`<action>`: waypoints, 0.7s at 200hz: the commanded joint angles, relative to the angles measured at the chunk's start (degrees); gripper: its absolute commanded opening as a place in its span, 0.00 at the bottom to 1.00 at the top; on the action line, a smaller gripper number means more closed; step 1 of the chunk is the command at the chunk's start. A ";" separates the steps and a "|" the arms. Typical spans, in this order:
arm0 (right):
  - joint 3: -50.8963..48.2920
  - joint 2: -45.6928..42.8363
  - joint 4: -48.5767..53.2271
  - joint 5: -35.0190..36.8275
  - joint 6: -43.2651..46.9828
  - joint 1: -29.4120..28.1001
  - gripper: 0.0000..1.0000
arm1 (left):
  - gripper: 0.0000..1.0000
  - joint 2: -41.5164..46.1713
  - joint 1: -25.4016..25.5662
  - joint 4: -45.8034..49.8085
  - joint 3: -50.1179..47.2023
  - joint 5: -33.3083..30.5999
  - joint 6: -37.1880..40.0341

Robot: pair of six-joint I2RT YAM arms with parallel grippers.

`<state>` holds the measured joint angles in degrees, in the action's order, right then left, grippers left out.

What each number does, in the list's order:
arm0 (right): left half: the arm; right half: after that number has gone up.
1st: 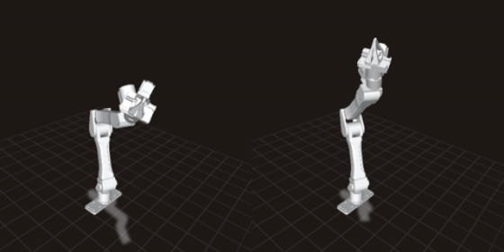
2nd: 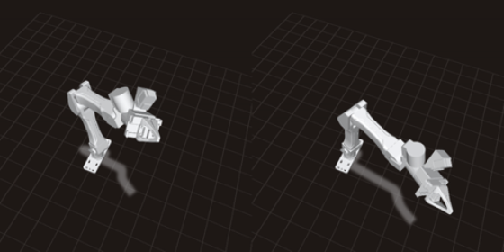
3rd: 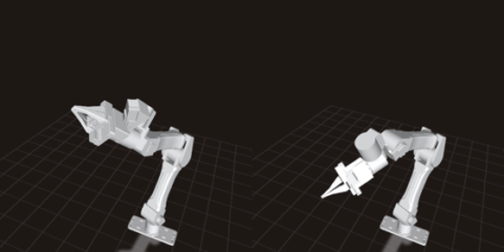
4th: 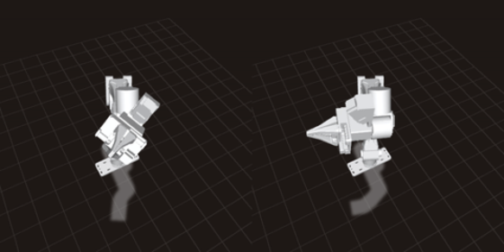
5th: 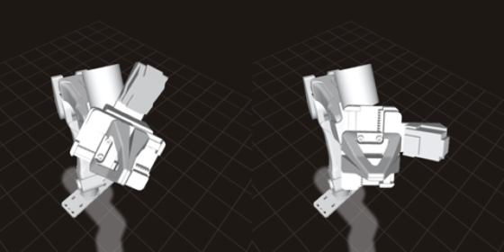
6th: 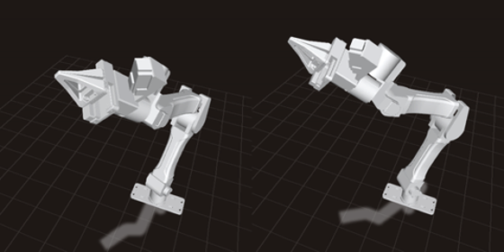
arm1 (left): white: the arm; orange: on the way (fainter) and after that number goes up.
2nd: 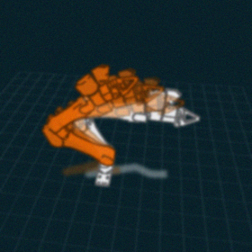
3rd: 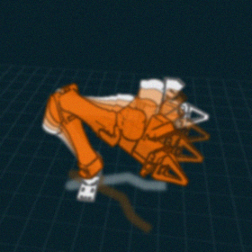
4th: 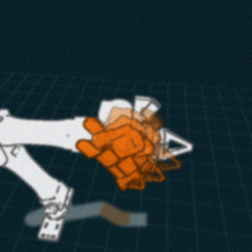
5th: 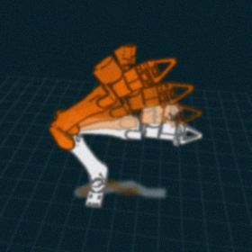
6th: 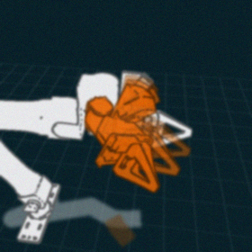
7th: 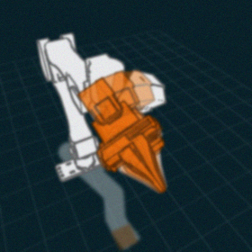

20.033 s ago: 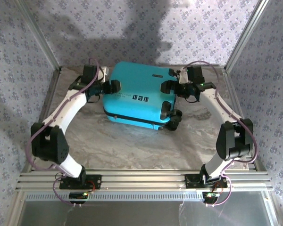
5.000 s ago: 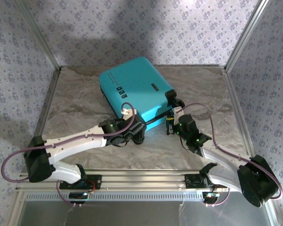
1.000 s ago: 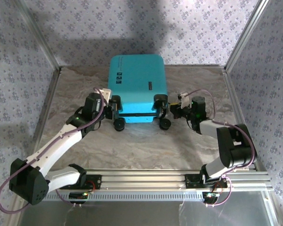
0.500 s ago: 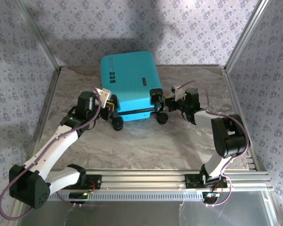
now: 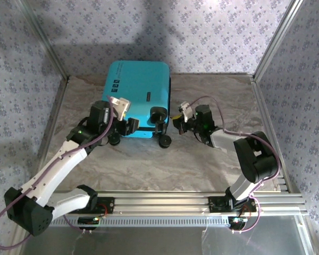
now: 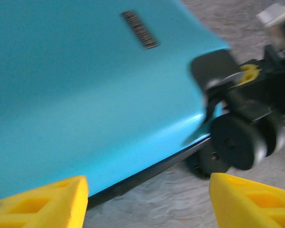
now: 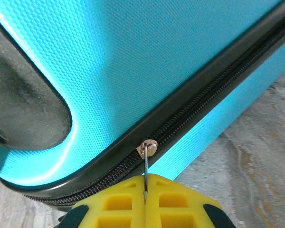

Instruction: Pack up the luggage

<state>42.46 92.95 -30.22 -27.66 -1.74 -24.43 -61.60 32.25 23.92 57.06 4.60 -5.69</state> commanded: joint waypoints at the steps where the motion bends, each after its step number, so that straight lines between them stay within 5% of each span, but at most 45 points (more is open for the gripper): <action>1: -0.08 -3.36 -4.20 -1.20 1.98 -2.08 0.00 | 0.70 -2.92 7.02 3.89 4.80 -5.34 -3.80; 53: -0.27 -3.44 -4.03 -0.25 2.09 -4.12 0.00 | 0.70 -14.15 17.48 10.32 10.81 -16.53 -12.85; 140: -1.59 -4.97 -3.44 0.50 2.26 -4.80 0.00 | 0.71 -20.07 18.97 9.83 12.62 -18.30 -18.07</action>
<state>41.01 91.22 -30.04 -24.62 -0.56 -27.88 -79.57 50.72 33.08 67.66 -12.73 -22.17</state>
